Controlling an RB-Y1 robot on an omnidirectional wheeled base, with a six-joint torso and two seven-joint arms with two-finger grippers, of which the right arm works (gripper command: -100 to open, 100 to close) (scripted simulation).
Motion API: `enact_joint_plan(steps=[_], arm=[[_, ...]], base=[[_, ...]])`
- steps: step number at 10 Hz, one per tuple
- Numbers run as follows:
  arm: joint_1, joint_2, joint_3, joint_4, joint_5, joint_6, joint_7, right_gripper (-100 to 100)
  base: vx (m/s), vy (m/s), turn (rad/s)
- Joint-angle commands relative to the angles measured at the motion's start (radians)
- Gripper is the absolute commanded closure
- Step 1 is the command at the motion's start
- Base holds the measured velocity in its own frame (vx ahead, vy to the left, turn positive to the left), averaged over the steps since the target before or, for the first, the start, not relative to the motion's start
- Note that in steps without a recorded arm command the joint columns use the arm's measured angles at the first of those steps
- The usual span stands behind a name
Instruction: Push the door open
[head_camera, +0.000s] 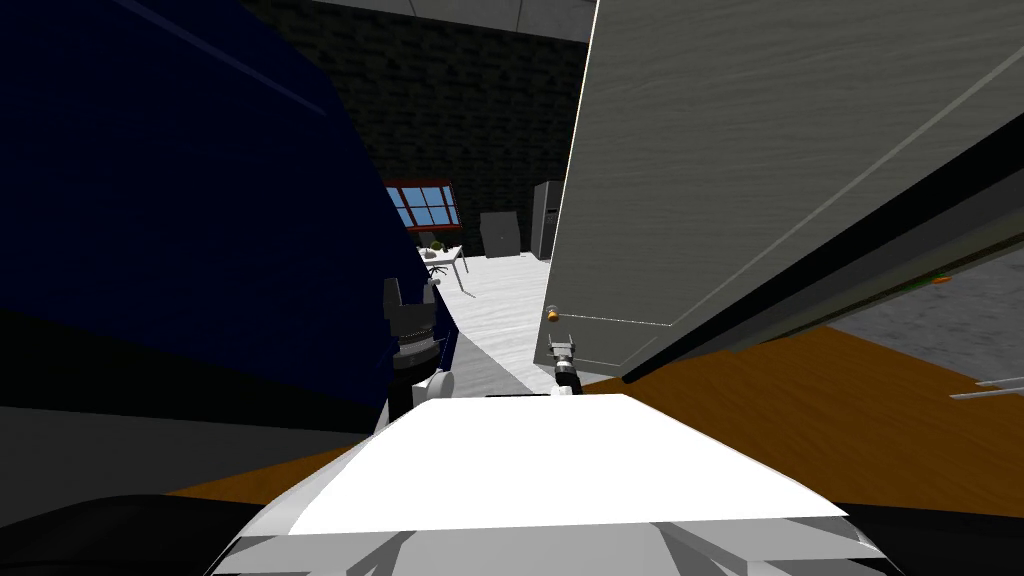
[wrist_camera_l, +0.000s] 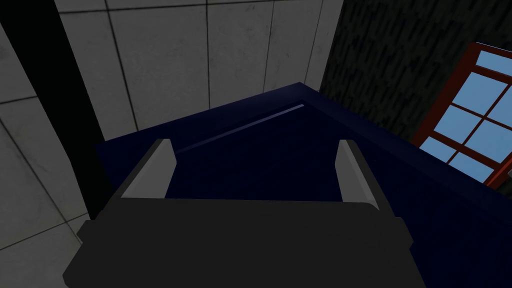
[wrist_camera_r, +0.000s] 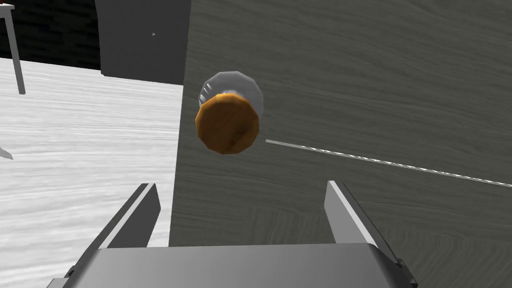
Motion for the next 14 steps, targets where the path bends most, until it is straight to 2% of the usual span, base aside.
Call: enact_joint_plan(steps=[1, 5, 6, 7, 8, 10, 11, 13, 14], arm=[[-0.001, 0.008, 0.014, -0.008, -0.022, 0.008, -0.045, -100], [-0.011, 0.029, 0.04, -0.005, -0.064, 0.013, -0.123, -100], [-0.01, 0.025, 0.036, -0.003, -0.057, 0.012, -0.109, -100], [-0.012, -0.003, 0.035, -0.001, -0.059, 0.011, -0.115, -100], [-0.014, -0.016, 0.033, 0.001, -0.06, 0.011, -0.116, -100], [-0.017, -0.033, 0.029, 0.004, -0.062, 0.01, -0.117, -100], [-0.019, -0.034, 0.027, 0.006, -0.063, 0.01, -0.118, -100], [-0.023, -0.024, 0.024, 0.009, -0.065, 0.009, -0.12, -100], [-0.025, -0.007, 0.021, 0.011, -0.067, 0.009, -0.121, -100]], base=[[-0.068, -0.02, 0.023], [-0.051, -0.014, 0.015], [-0.022, -0.005, 0.004], [0.069, -0.012, 0.012], [0.143, -0.007, 0.022], [0.184, -0.034, 0.02], [0.207, -0.039, 0.024], [0.218, -0.023, 0.021], [0.205, -0.023, -0.001]])
